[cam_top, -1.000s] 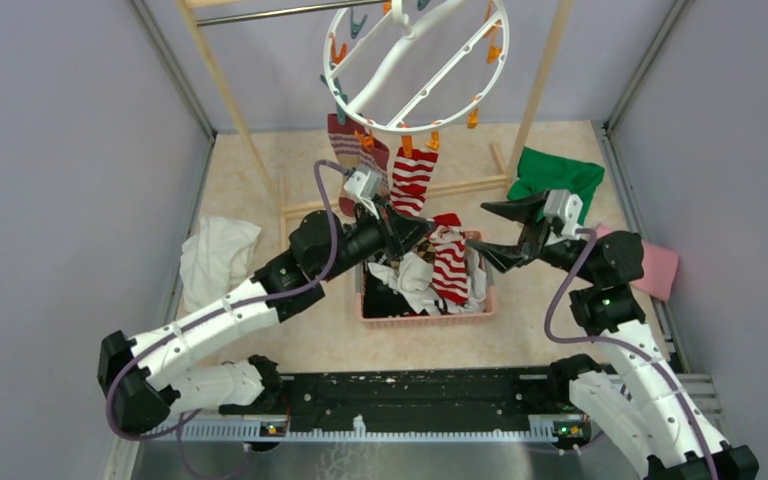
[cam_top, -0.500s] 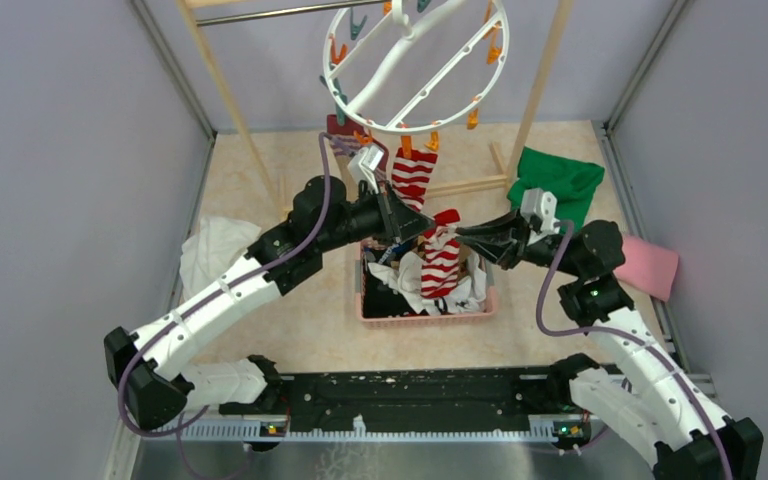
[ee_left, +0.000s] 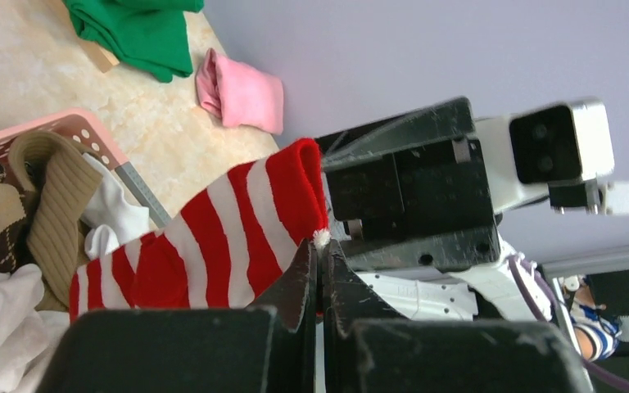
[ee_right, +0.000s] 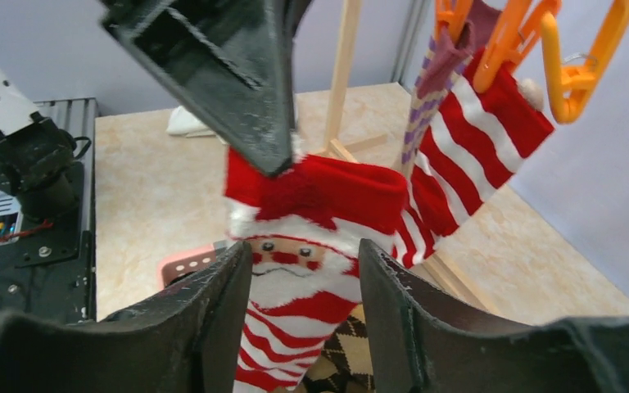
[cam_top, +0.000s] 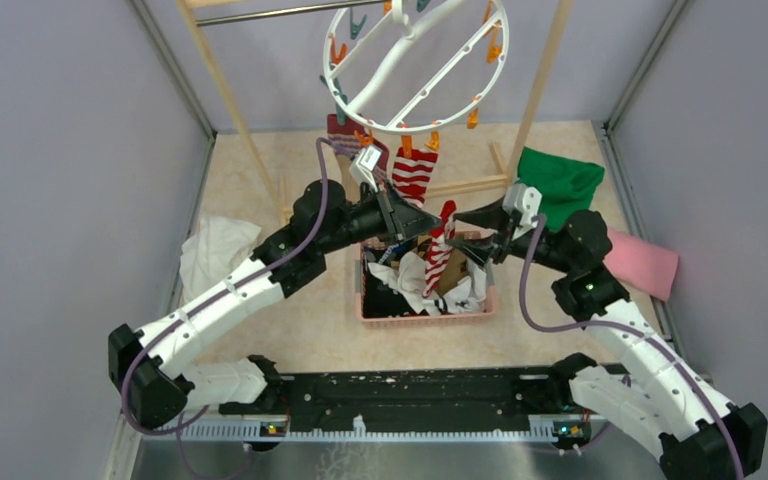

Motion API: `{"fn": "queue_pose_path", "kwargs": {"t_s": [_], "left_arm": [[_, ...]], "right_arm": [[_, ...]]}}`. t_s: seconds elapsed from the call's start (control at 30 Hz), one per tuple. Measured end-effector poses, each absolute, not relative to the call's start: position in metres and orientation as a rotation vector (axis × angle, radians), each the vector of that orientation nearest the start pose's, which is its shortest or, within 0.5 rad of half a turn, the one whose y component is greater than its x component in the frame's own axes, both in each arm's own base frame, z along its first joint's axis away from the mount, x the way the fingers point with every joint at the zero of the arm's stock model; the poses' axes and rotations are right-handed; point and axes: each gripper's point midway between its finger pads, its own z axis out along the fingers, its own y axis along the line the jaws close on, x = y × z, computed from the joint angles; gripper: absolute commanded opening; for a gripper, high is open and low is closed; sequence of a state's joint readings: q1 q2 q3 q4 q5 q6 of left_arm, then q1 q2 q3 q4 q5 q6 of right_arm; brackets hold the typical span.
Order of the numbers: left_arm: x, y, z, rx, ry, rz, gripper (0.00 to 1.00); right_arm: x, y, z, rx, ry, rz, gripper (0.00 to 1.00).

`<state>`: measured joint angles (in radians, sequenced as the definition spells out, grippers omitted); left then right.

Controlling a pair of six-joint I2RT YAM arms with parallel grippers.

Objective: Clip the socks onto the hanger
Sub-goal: Pick up the sock from the bin.

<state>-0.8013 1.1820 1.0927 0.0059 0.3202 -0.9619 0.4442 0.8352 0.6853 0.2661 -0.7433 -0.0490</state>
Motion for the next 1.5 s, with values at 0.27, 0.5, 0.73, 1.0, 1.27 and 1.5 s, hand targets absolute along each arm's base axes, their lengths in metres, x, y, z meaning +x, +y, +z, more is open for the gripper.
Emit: {"fn": "queue_pose_path", "kwargs": {"t_s": [0.27, 0.5, 0.73, 1.0, 1.27, 1.5], "left_arm": [[0.220, -0.355, 0.361, 0.041, 1.857, -1.521, 0.00], [0.237, -0.371, 0.343, -0.052, 1.877, -1.486, 0.00], [0.249, -0.373, 0.331, -0.115, 1.894, -1.438, 0.00], [0.246, -0.377, 0.340, -0.123, 1.863, -1.471, 0.00], [0.243, -0.380, 0.349, -0.124, 1.834, -1.515, 0.00], [0.243, -0.380, 0.352, -0.111, 1.820, -1.513, 0.45]], "right_arm": [[0.183, 0.229, 0.344, -1.026, 1.058, 0.856, 0.60], [0.209, 0.235, 0.327, -0.945, 1.180, 0.821, 0.44], [0.226, 0.232, 0.315, -0.885, 1.262, 0.750, 0.44], [0.236, 0.230, 0.308, -0.883, 1.298, 0.691, 0.47], [0.243, 0.229, 0.300, -0.885, 1.327, 0.657, 0.10], [0.242, 0.230, 0.302, -0.892, 1.311, 0.662, 0.01]]}}
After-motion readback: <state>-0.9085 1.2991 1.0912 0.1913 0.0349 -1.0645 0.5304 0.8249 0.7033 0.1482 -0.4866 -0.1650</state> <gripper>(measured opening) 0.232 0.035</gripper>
